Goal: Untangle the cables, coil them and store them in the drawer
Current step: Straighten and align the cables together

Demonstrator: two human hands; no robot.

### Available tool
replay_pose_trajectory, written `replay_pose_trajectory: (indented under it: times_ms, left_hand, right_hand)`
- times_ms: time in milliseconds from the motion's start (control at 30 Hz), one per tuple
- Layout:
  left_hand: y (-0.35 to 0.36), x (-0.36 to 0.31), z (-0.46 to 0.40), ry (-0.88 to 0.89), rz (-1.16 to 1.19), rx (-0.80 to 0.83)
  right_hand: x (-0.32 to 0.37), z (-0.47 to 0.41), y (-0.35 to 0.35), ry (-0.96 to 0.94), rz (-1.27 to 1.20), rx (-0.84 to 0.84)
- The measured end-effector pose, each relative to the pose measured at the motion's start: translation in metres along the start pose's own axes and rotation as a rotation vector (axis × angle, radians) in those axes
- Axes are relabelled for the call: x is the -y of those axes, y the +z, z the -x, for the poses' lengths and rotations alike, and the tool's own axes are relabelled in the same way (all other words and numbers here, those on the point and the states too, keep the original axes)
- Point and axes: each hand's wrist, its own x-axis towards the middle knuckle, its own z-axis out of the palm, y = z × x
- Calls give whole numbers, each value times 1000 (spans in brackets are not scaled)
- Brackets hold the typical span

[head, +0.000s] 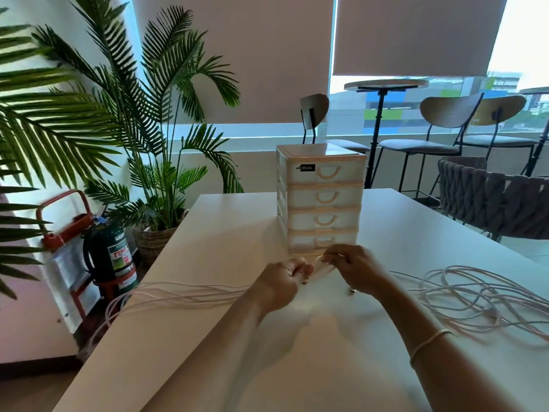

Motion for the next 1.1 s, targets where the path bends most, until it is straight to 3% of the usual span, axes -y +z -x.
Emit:
replay_pose_trajectory:
  times_ms: [167,500,600,800,867,1100]
  left_hand:
    - [-4,6,-1,-17,-69,-34]
    - [-10,9,-4,-64,-84,-172]
    - [-10,7,-4,-63,-50,-173]
    - [-16,8,-2,-46,10,10]
    - [-16,9,-3,-40,17,20]
    - [-14,10,-2,-77,-39,-108]
  right_hand:
    - [3,0,-4,42,-68,154]
    - [29,7,16,-81,187,338]
    - [32,10,14,2,130,385]
    - [22,3,17,1,133,81]
    - [20,3,17,-30,117,55]
    - [25,15,8,-25,-5,389]
